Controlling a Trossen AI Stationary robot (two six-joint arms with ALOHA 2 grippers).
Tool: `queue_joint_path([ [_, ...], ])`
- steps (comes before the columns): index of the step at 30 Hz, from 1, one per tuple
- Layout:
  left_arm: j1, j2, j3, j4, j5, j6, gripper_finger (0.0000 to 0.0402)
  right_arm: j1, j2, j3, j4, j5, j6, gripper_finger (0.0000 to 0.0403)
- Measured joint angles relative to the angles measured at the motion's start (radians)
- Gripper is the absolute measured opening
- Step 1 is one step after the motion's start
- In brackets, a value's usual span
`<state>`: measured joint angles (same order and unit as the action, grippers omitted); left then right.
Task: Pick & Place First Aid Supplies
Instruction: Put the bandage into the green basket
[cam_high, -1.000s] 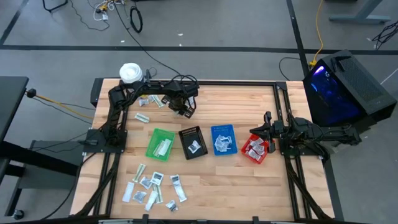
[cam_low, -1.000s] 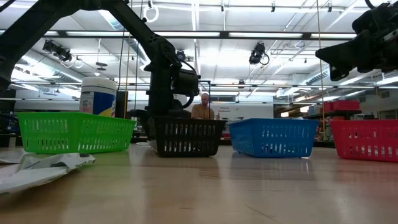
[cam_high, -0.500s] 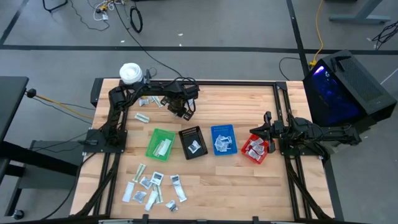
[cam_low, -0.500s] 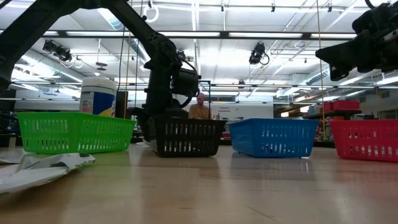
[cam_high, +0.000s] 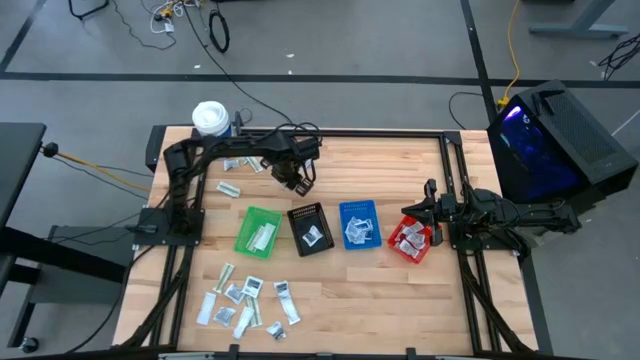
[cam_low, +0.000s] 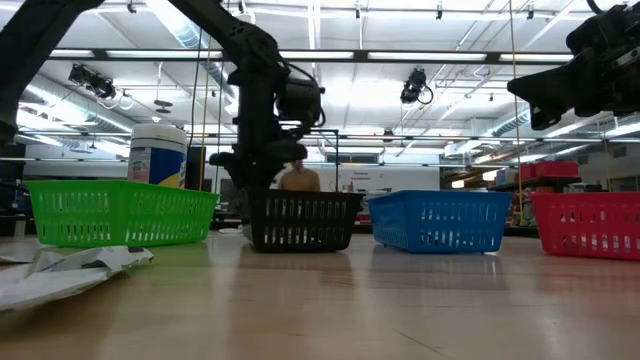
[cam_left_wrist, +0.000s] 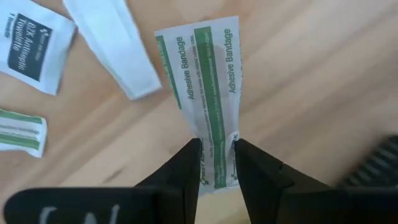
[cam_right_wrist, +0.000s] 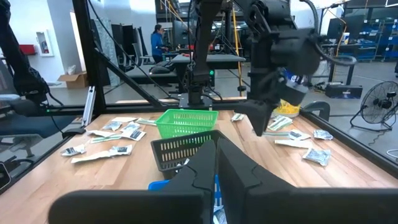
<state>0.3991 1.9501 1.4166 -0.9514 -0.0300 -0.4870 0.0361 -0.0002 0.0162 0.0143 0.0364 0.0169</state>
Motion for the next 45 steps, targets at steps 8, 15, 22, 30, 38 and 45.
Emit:
queue_joint_path([
  [8, -0.055, -0.118, 0.000, -0.019, 0.005, 0.000, 0.0106, 0.000, 0.000, 0.000, 0.000, 0.000, 0.000, 0.0023],
  [15, -0.151, -0.226, 0.000, -0.023, -0.016, -0.026, 0.0106, 0.000, 0.000, 0.000, 0.000, 0.000, 0.000, 0.0023],
  [22, -0.252, -0.276, 0.000, -0.026, -0.018, -0.027, 0.0106, 0.000, 0.000, 0.000, 0.000, 0.000, 0.000, 0.0023],
  [30, -0.337, -0.277, 0.000, -0.035, -0.022, -0.026, 0.0106, 0.000, 0.000, 0.000, 0.000, 0.000, 0.000, 0.0023],
  [38, -0.395, -0.277, 0.000, -0.035, -0.060, 0.001, 0.0106, 0.000, 0.000, 0.000, 0.000, 0.000, 0.000, 0.0023],
  [45, -0.427, -0.277, 0.000, -0.035, -0.060, 0.000, 0.0106, 0.000, 0.000, 0.000, 0.000, 0.000, 0.000, 0.0023],
])
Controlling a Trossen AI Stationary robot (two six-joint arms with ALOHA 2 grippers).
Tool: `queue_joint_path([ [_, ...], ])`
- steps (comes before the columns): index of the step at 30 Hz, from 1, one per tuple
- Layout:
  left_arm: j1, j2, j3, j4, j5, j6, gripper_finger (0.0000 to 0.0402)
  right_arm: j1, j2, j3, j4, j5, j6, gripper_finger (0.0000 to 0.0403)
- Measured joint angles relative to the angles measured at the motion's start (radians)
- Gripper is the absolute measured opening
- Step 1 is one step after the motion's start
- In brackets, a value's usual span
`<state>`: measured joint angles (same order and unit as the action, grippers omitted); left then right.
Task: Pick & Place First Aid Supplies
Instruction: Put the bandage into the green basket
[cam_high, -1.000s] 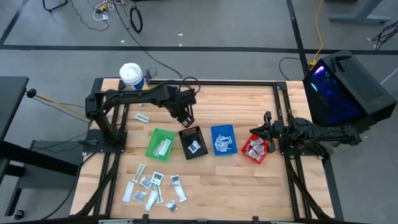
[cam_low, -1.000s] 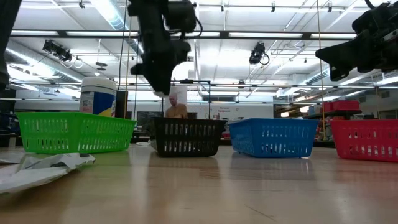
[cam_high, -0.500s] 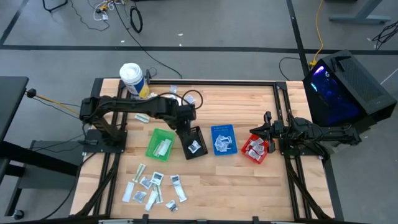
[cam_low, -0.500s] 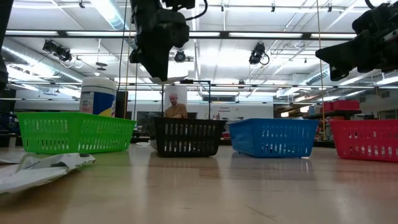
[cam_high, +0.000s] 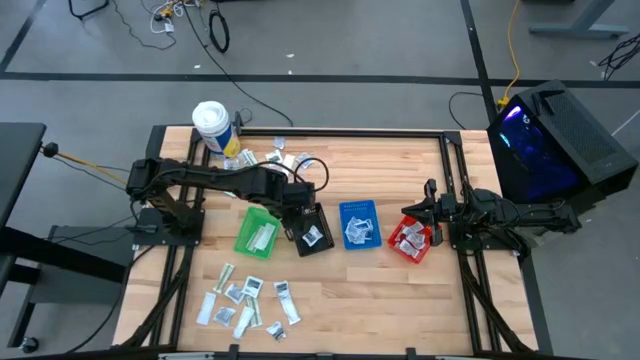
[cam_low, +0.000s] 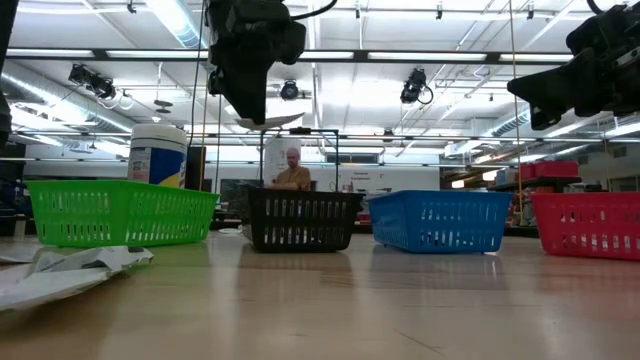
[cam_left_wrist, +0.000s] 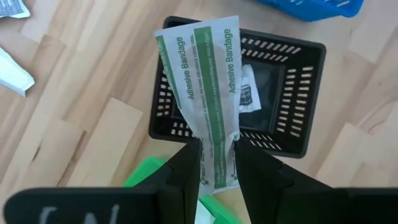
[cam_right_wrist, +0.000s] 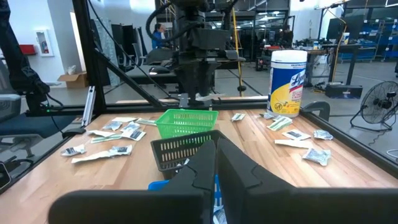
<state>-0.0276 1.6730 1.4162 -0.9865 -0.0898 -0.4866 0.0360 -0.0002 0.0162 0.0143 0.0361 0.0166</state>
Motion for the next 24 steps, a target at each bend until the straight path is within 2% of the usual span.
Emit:
queue_joint_path([
  [24, -0.023, 0.000, -0.001, -0.011, 0.000, -0.028, 0.0106, 0.000, 0.000, 0.000, 0.000, 0.000, 0.000, 0.0023],
])
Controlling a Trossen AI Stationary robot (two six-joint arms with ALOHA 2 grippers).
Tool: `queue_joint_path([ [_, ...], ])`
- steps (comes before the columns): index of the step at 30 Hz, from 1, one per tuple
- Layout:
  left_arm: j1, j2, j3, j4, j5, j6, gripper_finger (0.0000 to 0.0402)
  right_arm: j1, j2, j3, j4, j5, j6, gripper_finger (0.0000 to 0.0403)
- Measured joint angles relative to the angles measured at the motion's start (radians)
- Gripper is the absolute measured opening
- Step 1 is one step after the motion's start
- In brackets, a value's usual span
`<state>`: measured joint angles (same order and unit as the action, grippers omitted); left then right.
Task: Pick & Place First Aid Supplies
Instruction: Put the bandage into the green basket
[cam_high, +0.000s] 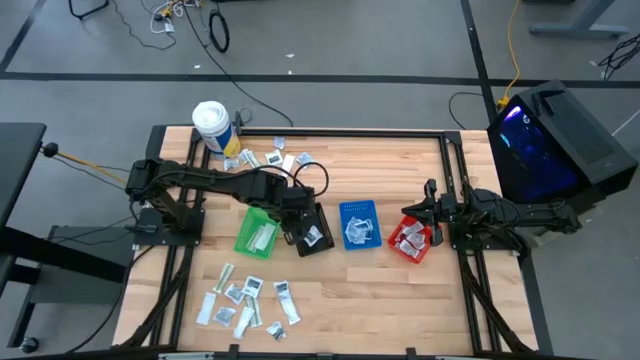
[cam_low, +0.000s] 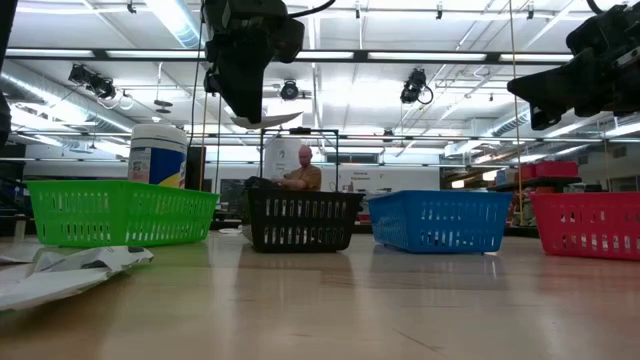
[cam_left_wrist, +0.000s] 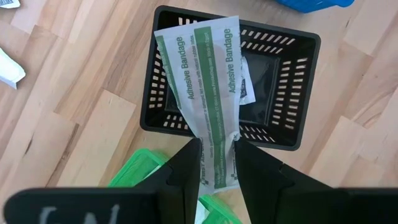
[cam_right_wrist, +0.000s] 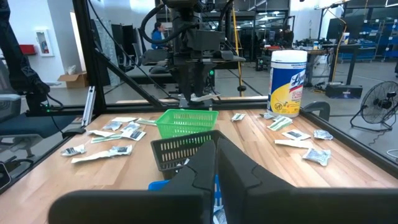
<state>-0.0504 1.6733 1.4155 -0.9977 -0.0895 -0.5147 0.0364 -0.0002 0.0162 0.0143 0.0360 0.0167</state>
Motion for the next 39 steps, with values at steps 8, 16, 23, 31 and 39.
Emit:
queue_joint_path([
  [8, 0.000, -0.029, -0.085, 0.079, 0.025, -0.028, 0.0106, 0.000, 0.000, 0.000, 0.000, 0.000, 0.000, 0.0023],
  [16, -0.002, -0.146, -0.245, 0.162, 0.048, -0.103, 0.0106, 0.000, 0.000, 0.000, 0.001, 0.000, 0.000, 0.0023],
  [23, -0.003, -0.266, -0.406, 0.167, 0.062, -0.179, 0.0106, 0.000, 0.000, 0.000, 0.000, 0.000, 0.000, 0.0023],
  [31, -0.004, -0.347, -0.531, 0.173, 0.112, -0.238, 0.0106, 0.000, 0.000, 0.000, 0.000, 0.000, 0.000, 0.0023],
  [39, -0.004, -0.361, -0.597, 0.169, 0.136, -0.320, 0.0106, 0.000, 0.000, 0.000, 0.000, 0.000, 0.000, 0.0023],
])
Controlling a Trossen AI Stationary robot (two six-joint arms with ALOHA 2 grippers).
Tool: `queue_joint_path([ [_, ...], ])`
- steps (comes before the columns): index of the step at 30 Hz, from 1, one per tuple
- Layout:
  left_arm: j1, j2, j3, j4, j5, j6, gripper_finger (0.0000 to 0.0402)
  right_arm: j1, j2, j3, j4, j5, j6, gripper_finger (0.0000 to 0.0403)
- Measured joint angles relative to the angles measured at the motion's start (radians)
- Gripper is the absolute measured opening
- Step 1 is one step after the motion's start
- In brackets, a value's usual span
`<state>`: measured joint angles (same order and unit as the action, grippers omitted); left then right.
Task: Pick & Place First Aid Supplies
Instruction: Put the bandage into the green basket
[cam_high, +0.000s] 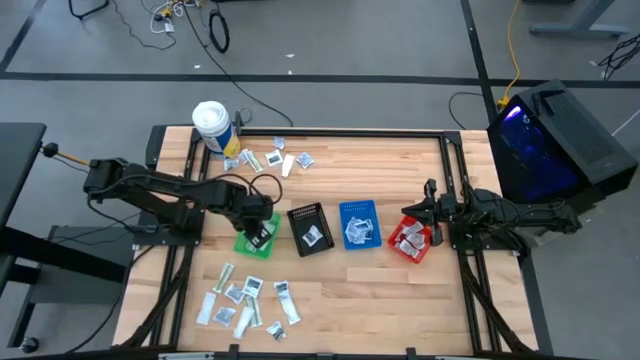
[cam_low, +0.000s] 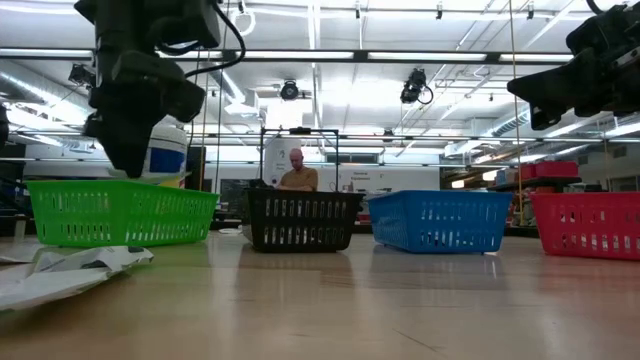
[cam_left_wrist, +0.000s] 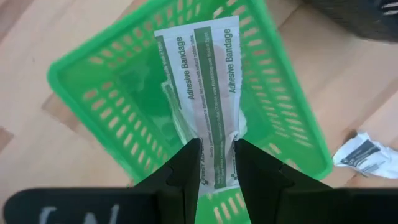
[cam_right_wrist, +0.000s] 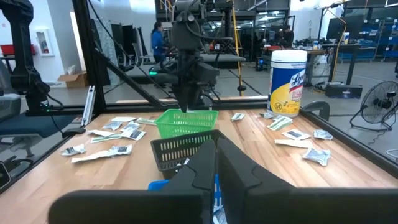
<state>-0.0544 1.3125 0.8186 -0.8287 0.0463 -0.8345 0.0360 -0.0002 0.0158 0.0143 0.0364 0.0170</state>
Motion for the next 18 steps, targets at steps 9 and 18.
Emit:
queue_joint_path([
  [9, 0.000, 0.003, -0.009, 0.010, 0.004, -0.139, 0.0106, 0.000, 0.000, 0.000, 0.000, 0.000, 0.000, 0.0023],
  [18, 0.000, 0.014, -0.009, 0.011, 0.003, -0.249, 0.0106, 0.000, 0.000, 0.000, 0.000, 0.000, 0.000, 0.0023],
])
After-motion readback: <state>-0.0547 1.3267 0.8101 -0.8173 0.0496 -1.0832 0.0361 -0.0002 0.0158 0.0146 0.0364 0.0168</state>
